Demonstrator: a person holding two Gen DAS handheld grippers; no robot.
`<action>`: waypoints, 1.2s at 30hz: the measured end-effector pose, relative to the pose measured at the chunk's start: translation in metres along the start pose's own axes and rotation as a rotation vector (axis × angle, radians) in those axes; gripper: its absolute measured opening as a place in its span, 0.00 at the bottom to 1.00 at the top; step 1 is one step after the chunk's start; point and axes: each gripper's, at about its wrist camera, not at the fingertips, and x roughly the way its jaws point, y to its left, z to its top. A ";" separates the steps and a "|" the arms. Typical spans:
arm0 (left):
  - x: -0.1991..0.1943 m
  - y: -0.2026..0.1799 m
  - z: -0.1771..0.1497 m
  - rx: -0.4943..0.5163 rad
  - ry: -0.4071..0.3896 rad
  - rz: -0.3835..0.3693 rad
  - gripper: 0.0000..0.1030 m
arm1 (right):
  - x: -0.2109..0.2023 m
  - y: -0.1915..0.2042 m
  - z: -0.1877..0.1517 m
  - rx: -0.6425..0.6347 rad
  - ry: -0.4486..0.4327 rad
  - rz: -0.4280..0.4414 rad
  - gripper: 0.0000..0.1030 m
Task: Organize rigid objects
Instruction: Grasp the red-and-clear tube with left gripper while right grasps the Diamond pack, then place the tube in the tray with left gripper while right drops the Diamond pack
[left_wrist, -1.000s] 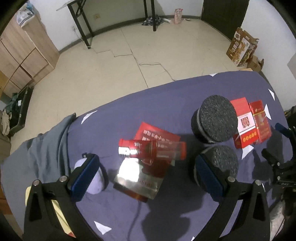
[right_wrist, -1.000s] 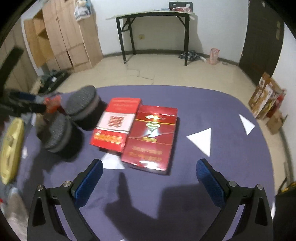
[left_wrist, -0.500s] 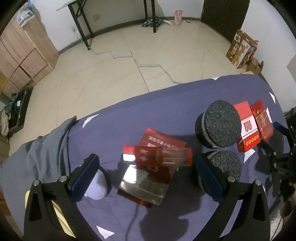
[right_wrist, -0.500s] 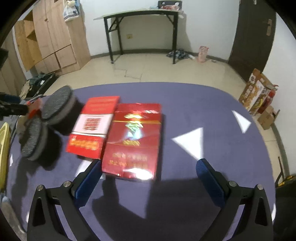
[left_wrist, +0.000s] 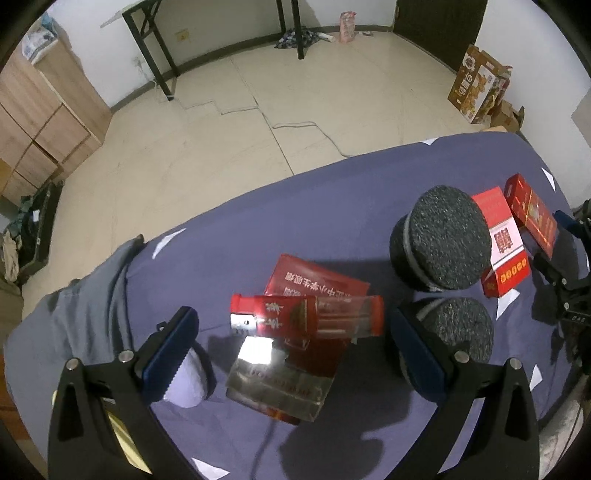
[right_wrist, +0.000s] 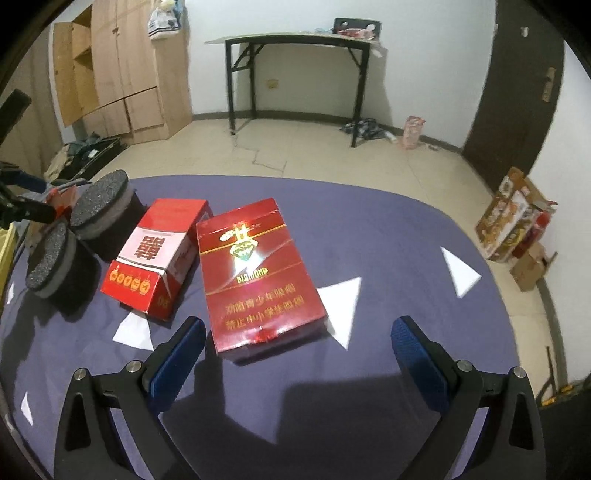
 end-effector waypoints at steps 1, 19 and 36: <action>0.002 0.000 0.001 -0.005 0.006 -0.010 1.00 | 0.001 0.000 0.002 -0.010 -0.004 0.009 1.00; -0.003 0.006 -0.007 -0.062 -0.022 -0.096 0.80 | 0.013 0.003 0.012 -0.100 -0.009 0.034 0.56; -0.182 0.135 -0.164 -0.288 -0.202 -0.039 0.80 | -0.162 0.093 0.035 -0.171 -0.159 0.182 0.54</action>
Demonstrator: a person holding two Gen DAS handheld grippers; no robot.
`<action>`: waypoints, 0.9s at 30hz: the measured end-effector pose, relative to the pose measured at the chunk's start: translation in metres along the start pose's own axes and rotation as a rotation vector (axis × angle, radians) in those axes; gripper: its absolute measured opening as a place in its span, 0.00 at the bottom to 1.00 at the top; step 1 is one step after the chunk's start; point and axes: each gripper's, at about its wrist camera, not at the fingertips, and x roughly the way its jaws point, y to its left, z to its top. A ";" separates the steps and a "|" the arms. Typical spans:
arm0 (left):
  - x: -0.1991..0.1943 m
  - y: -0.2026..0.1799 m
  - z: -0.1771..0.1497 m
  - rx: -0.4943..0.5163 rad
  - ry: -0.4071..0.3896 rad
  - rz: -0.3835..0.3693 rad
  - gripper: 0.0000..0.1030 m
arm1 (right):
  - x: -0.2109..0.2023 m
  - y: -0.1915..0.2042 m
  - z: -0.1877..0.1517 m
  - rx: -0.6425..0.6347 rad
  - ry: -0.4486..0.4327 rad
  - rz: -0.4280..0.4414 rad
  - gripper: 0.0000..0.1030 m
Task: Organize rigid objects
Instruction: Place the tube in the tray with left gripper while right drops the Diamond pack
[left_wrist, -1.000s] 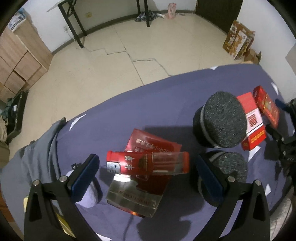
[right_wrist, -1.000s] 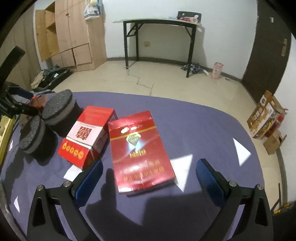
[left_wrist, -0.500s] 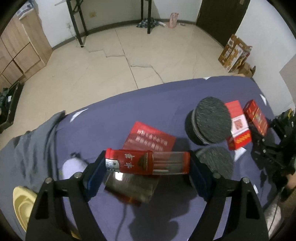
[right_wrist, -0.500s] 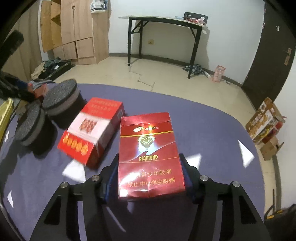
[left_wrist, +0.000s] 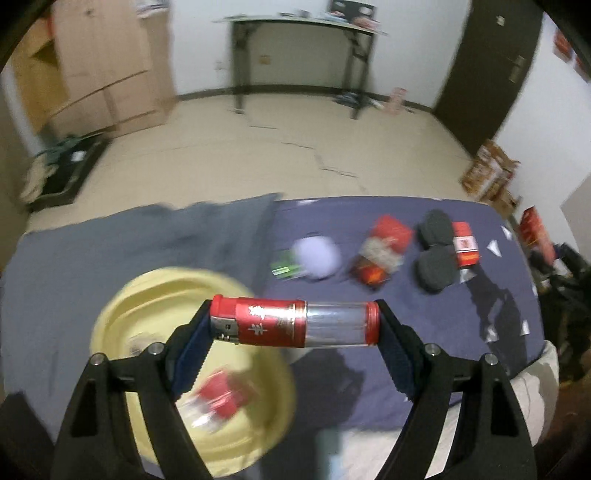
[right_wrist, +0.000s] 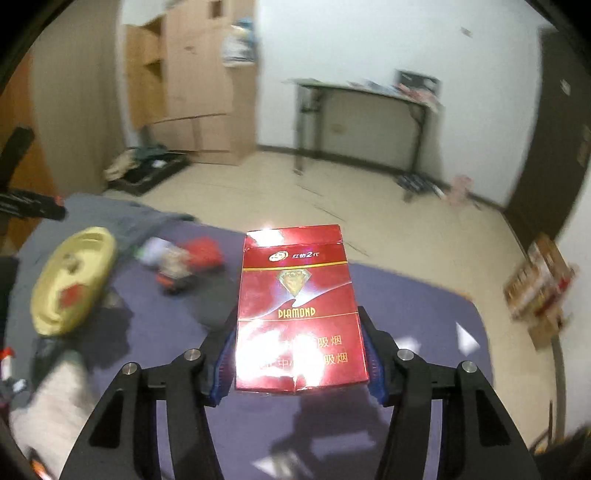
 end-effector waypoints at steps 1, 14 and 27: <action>-0.010 0.015 -0.007 -0.016 -0.006 0.019 0.80 | -0.004 0.020 0.010 -0.014 -0.012 0.033 0.54; 0.065 0.159 -0.134 -0.151 0.171 0.108 0.80 | 0.132 0.322 0.051 -0.333 0.216 0.371 0.54; 0.117 0.176 -0.135 -0.094 0.190 -0.024 0.81 | 0.252 0.398 0.049 -0.457 0.347 0.321 0.55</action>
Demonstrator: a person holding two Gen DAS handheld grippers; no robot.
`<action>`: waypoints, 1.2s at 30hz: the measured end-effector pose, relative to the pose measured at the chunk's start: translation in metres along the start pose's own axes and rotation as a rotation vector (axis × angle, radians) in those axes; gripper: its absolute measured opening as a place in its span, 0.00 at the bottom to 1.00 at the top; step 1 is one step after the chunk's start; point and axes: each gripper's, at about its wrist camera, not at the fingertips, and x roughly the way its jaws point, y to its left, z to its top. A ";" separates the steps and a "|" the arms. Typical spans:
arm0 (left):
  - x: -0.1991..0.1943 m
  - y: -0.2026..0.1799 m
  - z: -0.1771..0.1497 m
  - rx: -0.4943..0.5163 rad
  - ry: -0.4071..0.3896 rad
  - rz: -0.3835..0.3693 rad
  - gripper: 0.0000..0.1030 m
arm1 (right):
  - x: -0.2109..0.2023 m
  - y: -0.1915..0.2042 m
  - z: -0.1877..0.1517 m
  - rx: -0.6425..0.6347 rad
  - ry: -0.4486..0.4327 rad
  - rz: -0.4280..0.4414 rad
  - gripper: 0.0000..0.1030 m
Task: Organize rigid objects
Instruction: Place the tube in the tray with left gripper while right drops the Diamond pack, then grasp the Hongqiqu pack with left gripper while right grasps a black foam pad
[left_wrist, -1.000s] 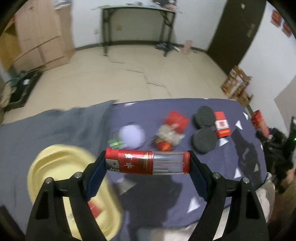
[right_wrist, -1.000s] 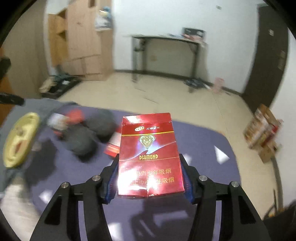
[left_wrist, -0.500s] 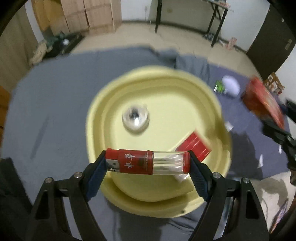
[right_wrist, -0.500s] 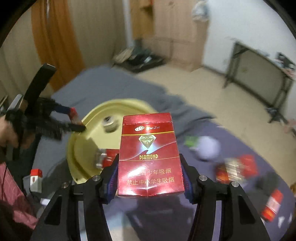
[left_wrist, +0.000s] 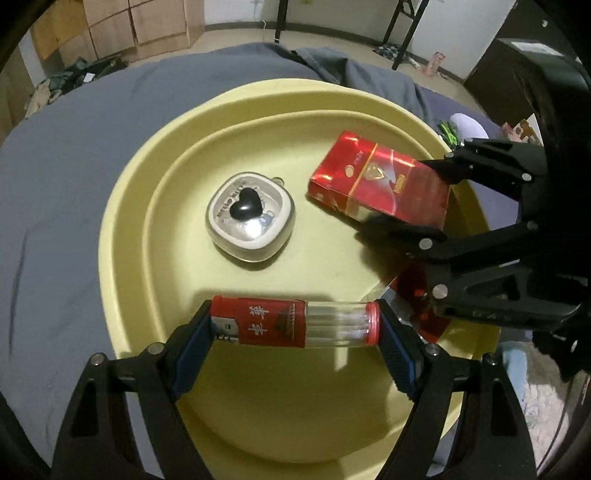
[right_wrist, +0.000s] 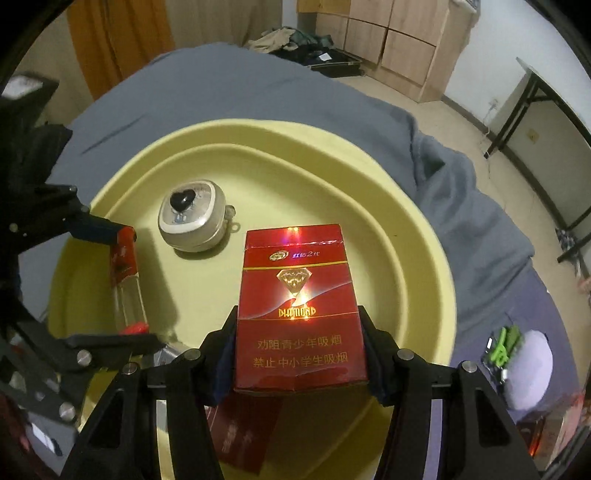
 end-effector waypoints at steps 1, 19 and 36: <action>0.001 0.001 0.001 -0.007 0.001 -0.008 0.82 | 0.000 0.000 0.001 0.019 -0.003 0.010 0.55; -0.069 -0.096 0.048 0.029 -0.117 -0.027 1.00 | -0.216 -0.177 -0.176 0.467 -0.253 -0.277 1.00; 0.019 -0.295 0.144 0.250 -0.052 -0.077 1.00 | -0.174 -0.246 -0.290 0.572 -0.164 -0.268 1.00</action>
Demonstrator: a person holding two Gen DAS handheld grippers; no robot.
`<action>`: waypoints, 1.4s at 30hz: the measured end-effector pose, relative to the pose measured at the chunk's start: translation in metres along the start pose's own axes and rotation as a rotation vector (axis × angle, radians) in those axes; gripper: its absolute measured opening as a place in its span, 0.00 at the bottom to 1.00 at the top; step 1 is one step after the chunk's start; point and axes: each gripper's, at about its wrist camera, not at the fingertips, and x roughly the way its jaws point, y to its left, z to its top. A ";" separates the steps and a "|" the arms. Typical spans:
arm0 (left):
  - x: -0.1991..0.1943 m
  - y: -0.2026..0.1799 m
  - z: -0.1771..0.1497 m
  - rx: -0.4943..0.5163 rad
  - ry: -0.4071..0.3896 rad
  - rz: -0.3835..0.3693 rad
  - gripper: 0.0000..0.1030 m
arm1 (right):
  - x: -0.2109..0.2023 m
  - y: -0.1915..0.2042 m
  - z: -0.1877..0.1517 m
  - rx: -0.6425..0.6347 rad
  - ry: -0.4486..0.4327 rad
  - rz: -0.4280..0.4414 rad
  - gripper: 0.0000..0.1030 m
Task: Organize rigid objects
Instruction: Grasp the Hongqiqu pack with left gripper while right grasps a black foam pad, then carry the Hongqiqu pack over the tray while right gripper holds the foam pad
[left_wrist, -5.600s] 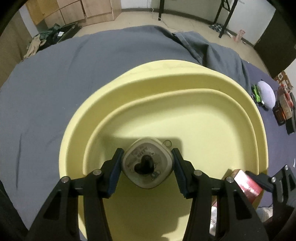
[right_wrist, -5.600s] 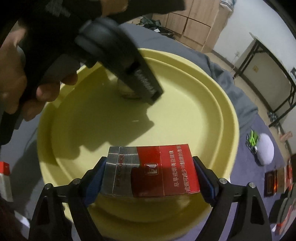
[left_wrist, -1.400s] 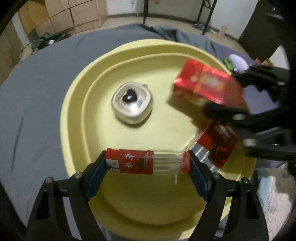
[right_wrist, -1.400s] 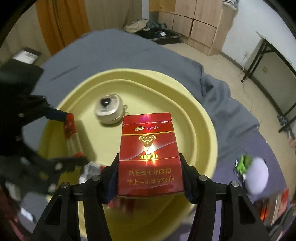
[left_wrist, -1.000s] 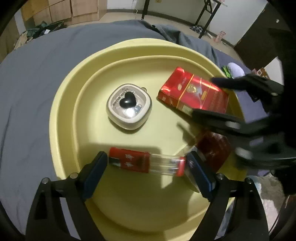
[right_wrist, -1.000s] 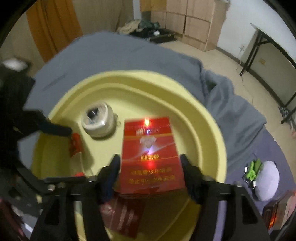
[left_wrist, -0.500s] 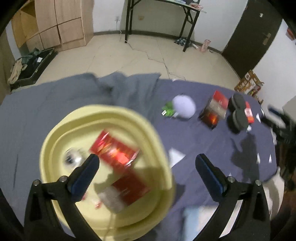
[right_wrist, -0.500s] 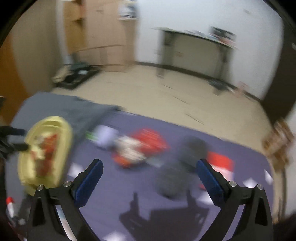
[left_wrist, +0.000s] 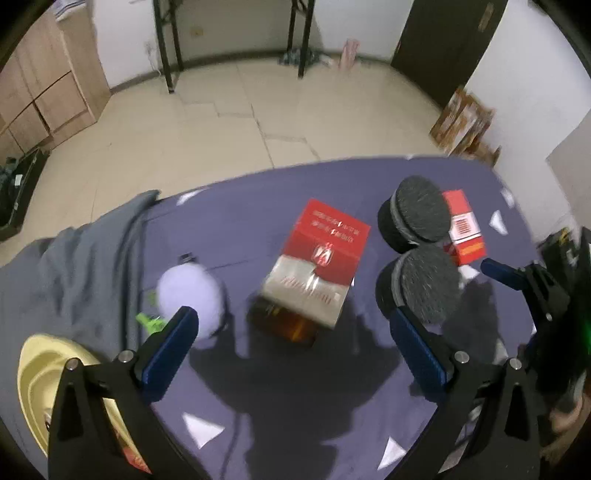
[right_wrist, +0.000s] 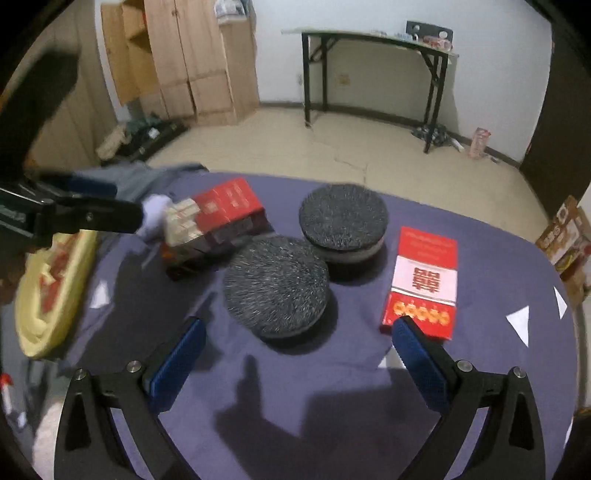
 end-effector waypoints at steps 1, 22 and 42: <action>0.010 -0.007 0.008 0.010 0.025 0.012 1.00 | 0.007 -0.002 0.001 0.011 0.000 -0.001 1.00; 0.035 -0.004 0.007 -0.013 0.057 -0.079 0.59 | 0.027 -0.036 -0.016 0.013 -0.094 0.103 0.67; 0.018 -0.038 -0.062 0.047 0.038 0.024 0.84 | -0.023 -0.033 -0.061 -0.020 -0.005 0.023 0.67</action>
